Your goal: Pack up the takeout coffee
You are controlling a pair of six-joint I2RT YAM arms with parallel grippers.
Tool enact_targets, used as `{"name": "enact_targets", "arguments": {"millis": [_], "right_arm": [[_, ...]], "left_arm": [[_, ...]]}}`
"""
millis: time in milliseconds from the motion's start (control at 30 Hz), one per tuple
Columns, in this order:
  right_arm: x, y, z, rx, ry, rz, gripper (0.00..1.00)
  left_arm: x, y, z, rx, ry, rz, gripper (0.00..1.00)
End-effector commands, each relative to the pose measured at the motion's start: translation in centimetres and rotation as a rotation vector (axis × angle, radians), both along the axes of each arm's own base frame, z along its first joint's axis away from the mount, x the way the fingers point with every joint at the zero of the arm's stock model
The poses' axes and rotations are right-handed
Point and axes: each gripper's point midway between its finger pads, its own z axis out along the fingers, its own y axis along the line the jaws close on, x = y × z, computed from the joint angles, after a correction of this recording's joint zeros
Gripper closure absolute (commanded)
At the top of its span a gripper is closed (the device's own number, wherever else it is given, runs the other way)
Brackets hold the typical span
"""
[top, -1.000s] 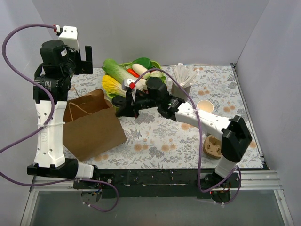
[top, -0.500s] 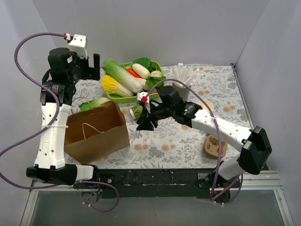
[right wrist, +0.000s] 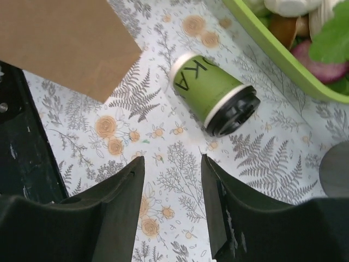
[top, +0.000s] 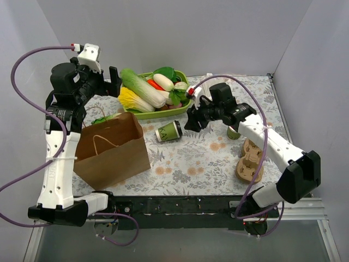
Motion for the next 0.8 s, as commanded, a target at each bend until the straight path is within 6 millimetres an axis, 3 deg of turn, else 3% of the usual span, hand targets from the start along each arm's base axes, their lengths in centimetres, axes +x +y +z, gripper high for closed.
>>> {"name": "enact_targets", "arguments": {"millis": [0, 200, 367, 633, 767], "right_arm": [[1.5, -0.6, -2.3, -0.068, 0.107, -0.071, 0.46], [3.3, 0.4, -6.1, -0.064, 0.271, -0.135, 0.41], [4.1, 1.5, -8.2, -0.049, 0.39, -0.16, 0.25], [4.5, 3.2, -9.8, -0.007, 0.479, -0.144, 0.15], [4.8, 3.7, -10.9, -0.007, 0.512, -0.152, 0.15]], "left_arm": [[-1.9, -2.2, 2.3, -0.059, -0.054, -0.131, 0.02], [-2.8, -2.8, 2.2, -0.073, -0.039, -0.163, 0.02], [-3.6, -2.5, 2.0, -0.059, -0.033, -0.157, 0.02], [-4.2, -2.3, 1.1, -0.053, -0.015, -0.149, 0.02], [-4.4, -2.1, 0.9, -0.047, -0.012, -0.14, 0.02]]}}
